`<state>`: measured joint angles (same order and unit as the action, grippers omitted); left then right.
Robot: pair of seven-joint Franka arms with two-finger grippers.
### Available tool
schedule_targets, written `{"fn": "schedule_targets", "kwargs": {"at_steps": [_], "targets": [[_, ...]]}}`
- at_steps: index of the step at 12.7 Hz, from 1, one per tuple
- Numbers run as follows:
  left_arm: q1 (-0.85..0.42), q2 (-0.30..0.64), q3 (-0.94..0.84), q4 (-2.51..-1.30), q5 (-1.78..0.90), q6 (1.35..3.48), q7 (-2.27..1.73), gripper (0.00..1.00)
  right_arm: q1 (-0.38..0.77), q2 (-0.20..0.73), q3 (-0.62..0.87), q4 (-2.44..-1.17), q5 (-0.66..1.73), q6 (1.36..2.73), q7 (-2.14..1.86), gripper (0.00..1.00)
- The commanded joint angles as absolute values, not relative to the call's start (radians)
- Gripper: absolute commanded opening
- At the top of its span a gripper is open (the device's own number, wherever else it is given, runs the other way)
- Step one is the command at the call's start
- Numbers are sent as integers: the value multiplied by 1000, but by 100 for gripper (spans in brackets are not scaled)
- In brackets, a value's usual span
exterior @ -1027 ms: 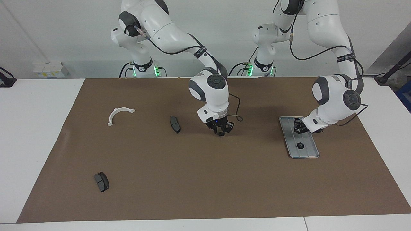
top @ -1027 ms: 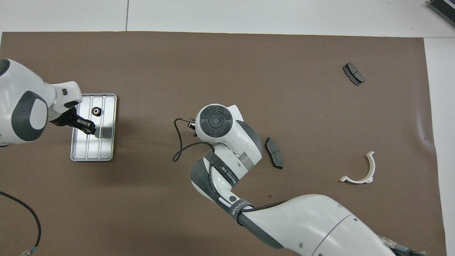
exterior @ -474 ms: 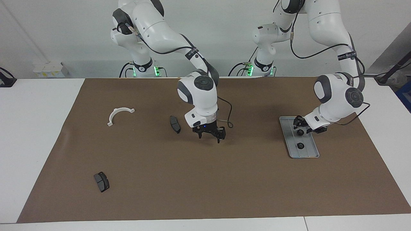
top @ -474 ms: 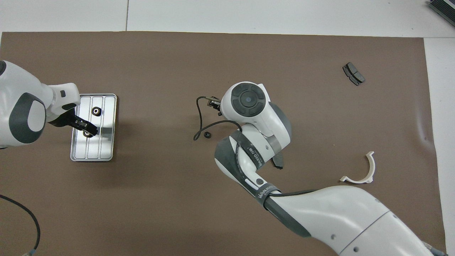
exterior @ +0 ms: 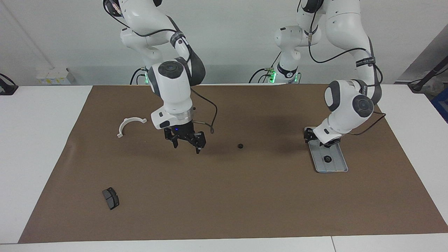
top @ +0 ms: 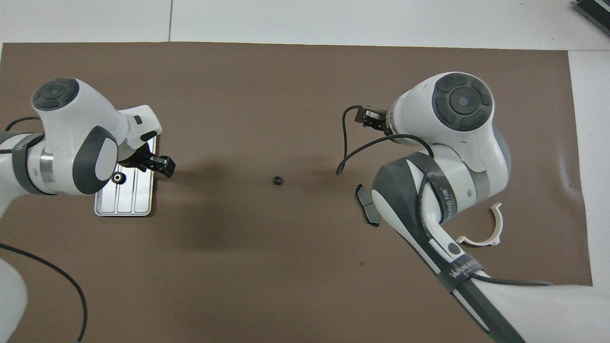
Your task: Pick bearing gear from pile to tray
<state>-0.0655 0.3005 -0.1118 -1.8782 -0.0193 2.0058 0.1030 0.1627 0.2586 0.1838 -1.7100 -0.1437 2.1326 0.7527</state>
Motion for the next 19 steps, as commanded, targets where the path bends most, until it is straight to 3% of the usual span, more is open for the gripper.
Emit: {"fn": "schedule_targets", "kwargs": {"at_steps": [1, 4, 7, 12, 19], "targets": [[-193, 273, -101, -1904, -3, 2055, -125, 69, 65, 172, 199, -1749, -114, 2077, 623, 100], [-323, 291, -103, -1905, -11, 2178, -372, 67, -23, 91, 198, -1740, -55, 1965, 433, 100], [-432, 339, -103, -1885, -15, 2318, -500, 63, -75, 74, 196, -1672, -55, 1869, 325, 100], [-509, 351, -104, -1888, -23, 2327, -528, 58, -136, 74, 193, -1540, -52, 1714, 201, 100], [-543, 397, -103, -1878, -23, 2329, -540, 58, -198, 57, 195, -1493, -22, 1556, 61, 100]]}}
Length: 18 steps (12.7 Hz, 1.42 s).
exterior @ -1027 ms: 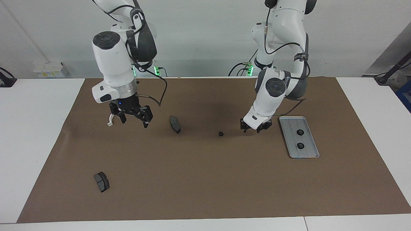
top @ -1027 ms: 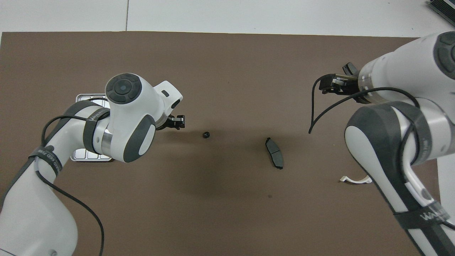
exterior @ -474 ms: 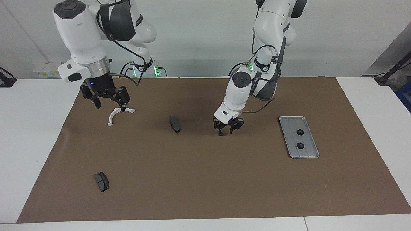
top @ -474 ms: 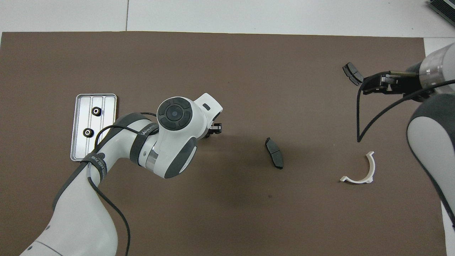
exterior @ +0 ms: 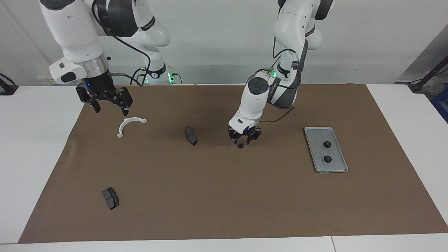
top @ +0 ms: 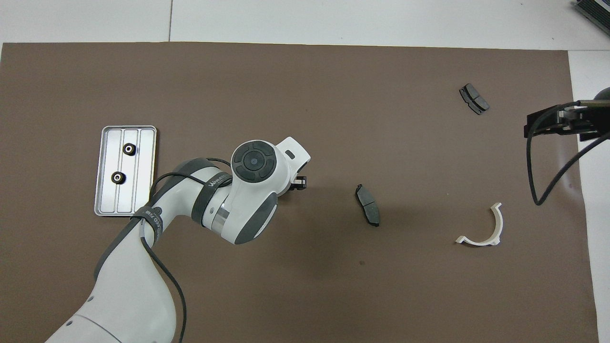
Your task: Pick bearing gear from pile to tray
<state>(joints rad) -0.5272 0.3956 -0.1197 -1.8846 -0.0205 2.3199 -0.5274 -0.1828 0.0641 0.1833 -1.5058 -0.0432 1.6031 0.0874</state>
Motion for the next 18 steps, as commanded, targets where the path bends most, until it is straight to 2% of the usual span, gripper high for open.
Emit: {"fn": "schedule_targets", "kwargs": {"at_steps": [1, 3, 5, 9, 18], "targets": [[-542, 399, -103, -1879, -23, 2330, -540, 57, -196, 57, 195, -1493, -20, 1549, 64, 100], [-538, 400, -103, -1879, -21, 2330, -534, 56, -169, 43, 187, -1494, -28, 1546, 83, 100], [-535, 400, -103, -1879, -21, 2330, -526, 53, -79, 35, 90, -1500, -32, 1542, 97, 100], [-529, 403, -103, -1879, -20, 2339, -515, 49, 0, 25, 26, -1509, -29, 1496, 106, 100], [-502, 433, -103, -1873, -20, 2352, -500, 43, 5, 23, 8, -1540, -21, 1506, 95, 100]]}}
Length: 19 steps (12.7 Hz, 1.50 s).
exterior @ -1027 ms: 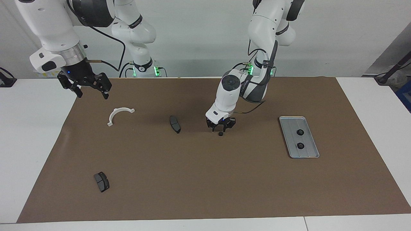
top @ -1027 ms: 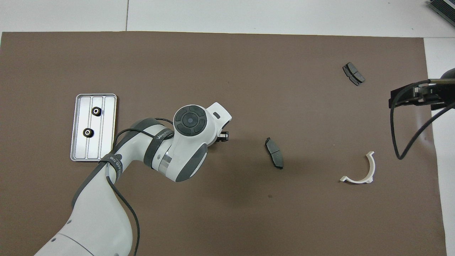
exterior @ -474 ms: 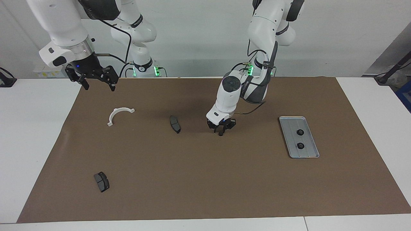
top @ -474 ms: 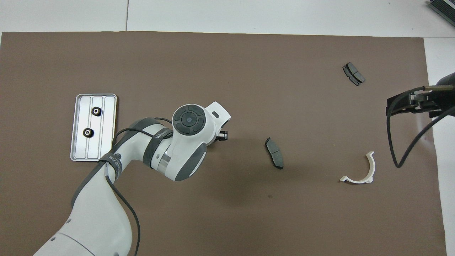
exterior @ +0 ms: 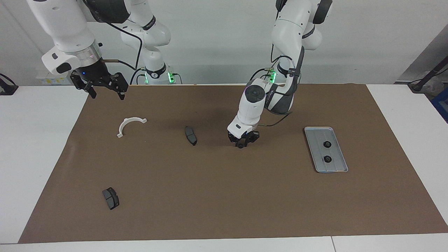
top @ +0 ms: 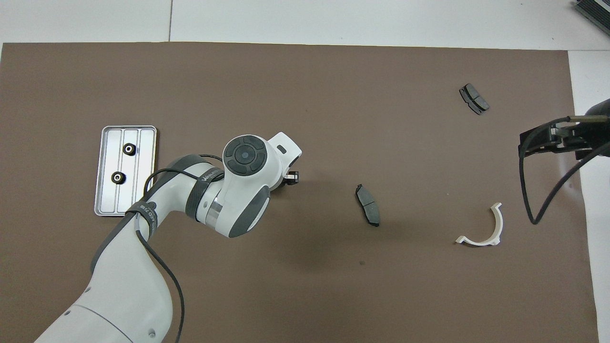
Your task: Pick bearing gear from pile to tray
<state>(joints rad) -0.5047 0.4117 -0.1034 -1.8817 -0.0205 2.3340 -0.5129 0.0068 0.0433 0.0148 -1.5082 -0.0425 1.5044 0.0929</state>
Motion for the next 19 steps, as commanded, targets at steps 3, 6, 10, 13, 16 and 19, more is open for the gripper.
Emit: {"fn": "schedule_targets", "kwargs": {"at_steps": [3, 6, 10, 13, 16, 19], "targets": [[-508, 433, -104, -1873, -21, 2344, -503, 39, 3, 23, 8, -1540, -21, 1505, 94, 100], [-514, 431, -104, -1875, -21, 2333, -508, 39, 6, 21, 9, -1540, -21, 1505, 94, 100], [-514, 431, -104, -1875, -23, 2335, -512, 30, 6, 23, 11, -1539, -21, 1506, 95, 100], [-514, 431, -104, -1875, -23, 2333, -512, 24, -17, 21, 11, -1540, -21, 1506, 94, 100], [-511, 430, -104, -1865, -23, 2312, -512, 21, -14, 23, 11, -1539, -21, 1506, 104, 100], [-436, 419, -106, -1737, -40, 2125, -500, 16, -9, 23, 11, -1540, -23, 1519, 106, 100]]}}
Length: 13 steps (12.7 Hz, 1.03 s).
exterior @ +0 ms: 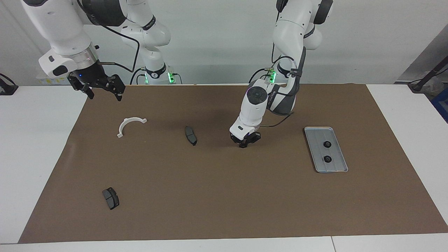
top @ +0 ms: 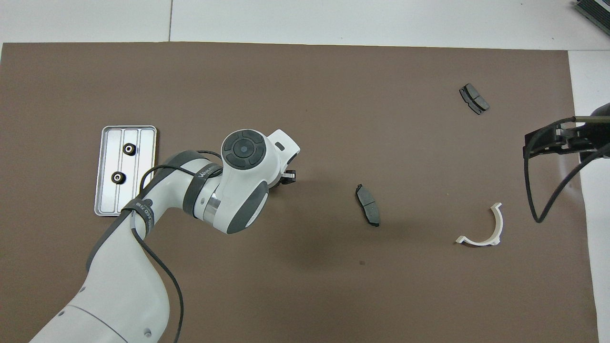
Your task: Pick bearing gear from pile to tray
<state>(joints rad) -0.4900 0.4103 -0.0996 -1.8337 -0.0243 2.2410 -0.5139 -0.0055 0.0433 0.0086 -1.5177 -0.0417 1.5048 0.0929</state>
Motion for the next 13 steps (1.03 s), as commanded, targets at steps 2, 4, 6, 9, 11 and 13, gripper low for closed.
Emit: {"fn": "schedule_targets", "kwargs": {"at_steps": [2, 4, 6, 9, 11, 13], "targets": [[-399, 407, -103, -1700, -55, 2085, -500, 16, -5, 23, 12, -1543, -23, 1543, 107, 100], [-321, 345, -104, -1721, -54, 2047, -451, 13, -6, 23, 12, -1545, -23, 1546, 107, 100], [-218, 276, -103, -1735, -57, 1932, -268, 15, -6, 23, 12, -1546, -23, 1558, 115, 100], [-76, 212, -100, -1825, -57, 1919, -36, 15, -5, 20, 17, -1560, -23, 1559, 149, 100], [12, 192, -98, -1868, -55, 1930, 110, 16, -5, 15, 18, -1563, -23, 1559, 149, 100], [75, 169, -97, -1960, -55, 2020, 239, 23, -6, 15, 18, -1568, -23, 1559, 147, 100]]}}
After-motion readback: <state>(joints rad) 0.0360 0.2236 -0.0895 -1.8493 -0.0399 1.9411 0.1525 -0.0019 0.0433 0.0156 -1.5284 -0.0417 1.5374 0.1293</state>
